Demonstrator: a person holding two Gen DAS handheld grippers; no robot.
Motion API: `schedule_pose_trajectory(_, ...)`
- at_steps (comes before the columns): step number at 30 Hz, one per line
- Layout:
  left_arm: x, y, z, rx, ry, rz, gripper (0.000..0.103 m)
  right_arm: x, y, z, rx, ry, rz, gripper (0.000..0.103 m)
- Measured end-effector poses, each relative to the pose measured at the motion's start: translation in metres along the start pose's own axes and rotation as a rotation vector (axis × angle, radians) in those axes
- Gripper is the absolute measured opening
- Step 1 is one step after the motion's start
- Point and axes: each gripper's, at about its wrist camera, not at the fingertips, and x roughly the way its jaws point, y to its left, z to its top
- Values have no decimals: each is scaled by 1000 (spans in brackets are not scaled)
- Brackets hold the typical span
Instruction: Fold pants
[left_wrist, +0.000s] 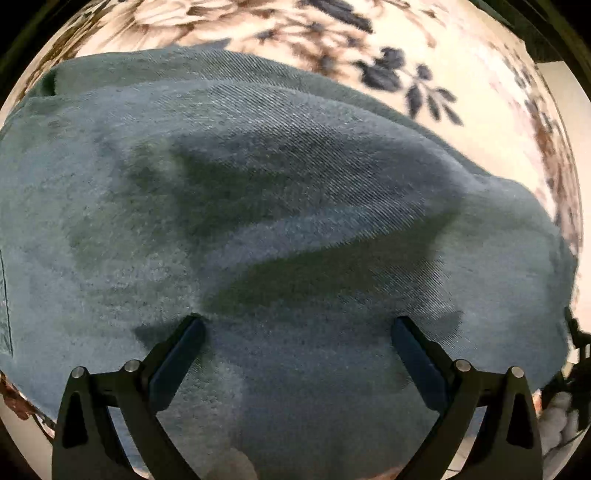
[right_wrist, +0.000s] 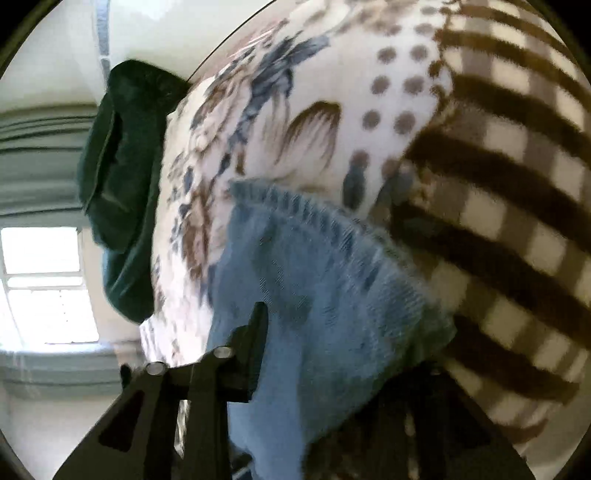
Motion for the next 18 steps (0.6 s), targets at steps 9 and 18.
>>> schedule_pose_trajectory(9, -25, 6, 10, -75, -47, -48, 103, -41, 84, -30, -233, -70, 13, 7)
schedule_pose_trajectory(18, -116, 69, -20, -165, -149, -112, 103, -27, 226, -155, -561, 34, 120, 7)
